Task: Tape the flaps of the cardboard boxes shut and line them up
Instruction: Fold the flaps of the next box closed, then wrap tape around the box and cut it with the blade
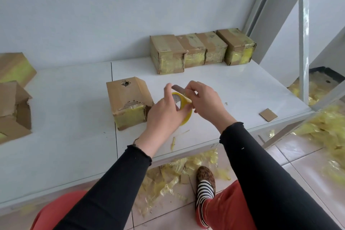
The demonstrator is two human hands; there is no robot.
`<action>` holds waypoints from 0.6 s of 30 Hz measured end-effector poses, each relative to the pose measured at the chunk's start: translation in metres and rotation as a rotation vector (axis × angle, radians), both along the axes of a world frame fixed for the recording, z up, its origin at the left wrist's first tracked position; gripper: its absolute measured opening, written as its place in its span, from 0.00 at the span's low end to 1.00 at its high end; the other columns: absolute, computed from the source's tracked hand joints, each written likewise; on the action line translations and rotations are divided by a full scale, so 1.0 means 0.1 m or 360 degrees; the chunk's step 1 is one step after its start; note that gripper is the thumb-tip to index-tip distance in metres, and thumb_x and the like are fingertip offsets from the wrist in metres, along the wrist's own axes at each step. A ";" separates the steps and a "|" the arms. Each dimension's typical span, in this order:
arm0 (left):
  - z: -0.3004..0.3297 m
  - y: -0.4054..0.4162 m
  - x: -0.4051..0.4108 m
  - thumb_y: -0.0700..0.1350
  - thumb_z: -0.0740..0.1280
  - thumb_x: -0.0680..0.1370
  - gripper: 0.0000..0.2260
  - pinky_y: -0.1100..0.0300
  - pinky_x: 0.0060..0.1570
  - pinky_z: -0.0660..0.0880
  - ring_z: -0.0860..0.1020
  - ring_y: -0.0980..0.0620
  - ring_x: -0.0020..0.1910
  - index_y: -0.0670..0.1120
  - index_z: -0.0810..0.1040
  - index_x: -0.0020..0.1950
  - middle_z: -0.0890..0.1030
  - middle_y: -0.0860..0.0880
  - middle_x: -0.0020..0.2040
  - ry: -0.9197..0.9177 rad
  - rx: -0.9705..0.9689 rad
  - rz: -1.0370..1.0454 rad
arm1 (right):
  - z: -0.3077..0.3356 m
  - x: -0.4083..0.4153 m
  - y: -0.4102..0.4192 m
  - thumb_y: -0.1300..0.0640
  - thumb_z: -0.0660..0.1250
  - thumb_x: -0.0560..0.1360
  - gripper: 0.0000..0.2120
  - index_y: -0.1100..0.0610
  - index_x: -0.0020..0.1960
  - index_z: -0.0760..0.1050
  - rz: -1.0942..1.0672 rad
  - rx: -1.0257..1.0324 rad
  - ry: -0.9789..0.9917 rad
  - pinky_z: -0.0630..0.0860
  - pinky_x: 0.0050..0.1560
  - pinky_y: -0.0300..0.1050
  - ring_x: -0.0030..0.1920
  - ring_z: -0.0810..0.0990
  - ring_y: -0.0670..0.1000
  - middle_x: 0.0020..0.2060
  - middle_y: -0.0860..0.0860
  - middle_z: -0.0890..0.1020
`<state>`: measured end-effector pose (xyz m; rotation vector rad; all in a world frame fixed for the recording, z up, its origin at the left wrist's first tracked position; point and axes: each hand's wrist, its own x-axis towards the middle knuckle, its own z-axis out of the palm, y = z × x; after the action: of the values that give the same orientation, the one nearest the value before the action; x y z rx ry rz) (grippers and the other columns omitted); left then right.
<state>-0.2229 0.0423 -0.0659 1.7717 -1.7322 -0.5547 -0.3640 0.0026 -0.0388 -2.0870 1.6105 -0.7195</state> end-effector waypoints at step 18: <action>0.63 0.11 0.44 0.51 0.72 0.71 0.15 0.56 0.42 0.72 0.78 0.54 0.39 0.50 0.79 0.56 0.84 0.48 0.46 0.1082 0.0076 -0.0118 | 0.19 0.24 0.01 0.57 0.65 0.82 0.05 0.52 0.56 0.77 0.0436 -0.0412 -0.0663 0.70 0.47 0.35 0.43 0.72 0.42 0.49 0.47 0.74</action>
<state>-0.1790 0.0530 -0.0025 1.3246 -1.3070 -1.0881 -0.3403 0.0041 -0.0193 -2.0918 1.0298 -1.2168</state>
